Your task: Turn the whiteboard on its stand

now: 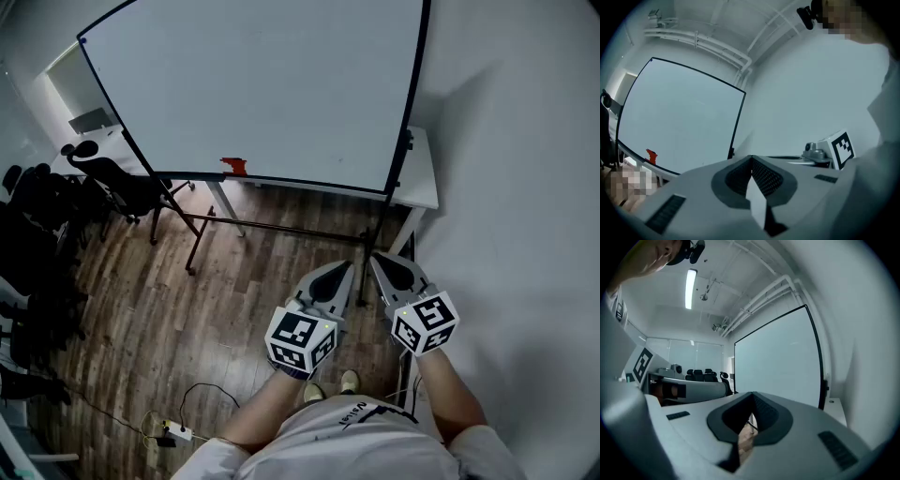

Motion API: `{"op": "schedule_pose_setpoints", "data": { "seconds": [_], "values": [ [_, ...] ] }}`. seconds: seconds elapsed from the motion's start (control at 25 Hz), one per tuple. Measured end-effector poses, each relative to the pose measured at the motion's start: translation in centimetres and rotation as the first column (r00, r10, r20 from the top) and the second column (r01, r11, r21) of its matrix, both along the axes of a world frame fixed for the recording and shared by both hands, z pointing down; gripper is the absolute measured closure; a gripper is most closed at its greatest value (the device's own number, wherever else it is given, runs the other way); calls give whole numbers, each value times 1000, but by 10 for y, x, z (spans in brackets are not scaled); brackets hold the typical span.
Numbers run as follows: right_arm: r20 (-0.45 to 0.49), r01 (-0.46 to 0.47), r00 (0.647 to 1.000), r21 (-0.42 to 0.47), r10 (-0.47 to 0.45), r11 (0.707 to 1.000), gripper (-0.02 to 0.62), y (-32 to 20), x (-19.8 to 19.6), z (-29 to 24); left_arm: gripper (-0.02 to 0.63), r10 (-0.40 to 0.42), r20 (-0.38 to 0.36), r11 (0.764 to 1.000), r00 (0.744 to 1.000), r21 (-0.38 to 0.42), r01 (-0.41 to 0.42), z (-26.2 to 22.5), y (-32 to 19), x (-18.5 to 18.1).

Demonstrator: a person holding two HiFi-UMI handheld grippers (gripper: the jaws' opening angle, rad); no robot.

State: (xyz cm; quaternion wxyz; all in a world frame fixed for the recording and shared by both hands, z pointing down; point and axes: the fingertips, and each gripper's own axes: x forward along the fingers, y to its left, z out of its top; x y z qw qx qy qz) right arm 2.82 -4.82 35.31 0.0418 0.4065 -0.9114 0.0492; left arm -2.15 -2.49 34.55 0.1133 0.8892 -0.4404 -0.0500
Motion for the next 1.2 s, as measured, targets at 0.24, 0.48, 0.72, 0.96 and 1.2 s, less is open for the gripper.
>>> {"op": "schedule_pose_setpoints", "data": {
  "seconds": [0.24, 0.48, 0.72, 0.96, 1.2],
  "values": [
    [0, -3, 1000, -18, 3, 1000, 583, 3, -21, 9, 595, 9, 1, 1000, 1000, -5, -9, 5, 2, -18],
    [44, 2, 999, -37, 0, 999, 583, 7, -33, 19, 595, 41, -3, 999, 999, -24, -41, 17, 5, -27],
    [65, -32, 997, -52, 35, 998, 583, -18, -6, 28, 595, 82, 4, 996, 997, -44, -82, 28, -12, -7],
    [102, -58, 993, -50, 63, 997, 583, -87, 33, 35, 595, 84, 20, 996, 996, -43, -83, 35, -69, 21],
    [114, -11, 993, -33, 15, 999, 583, -182, 84, 34, 595, 62, 41, 998, 997, -30, -61, 29, -150, 66]
  ]
}}
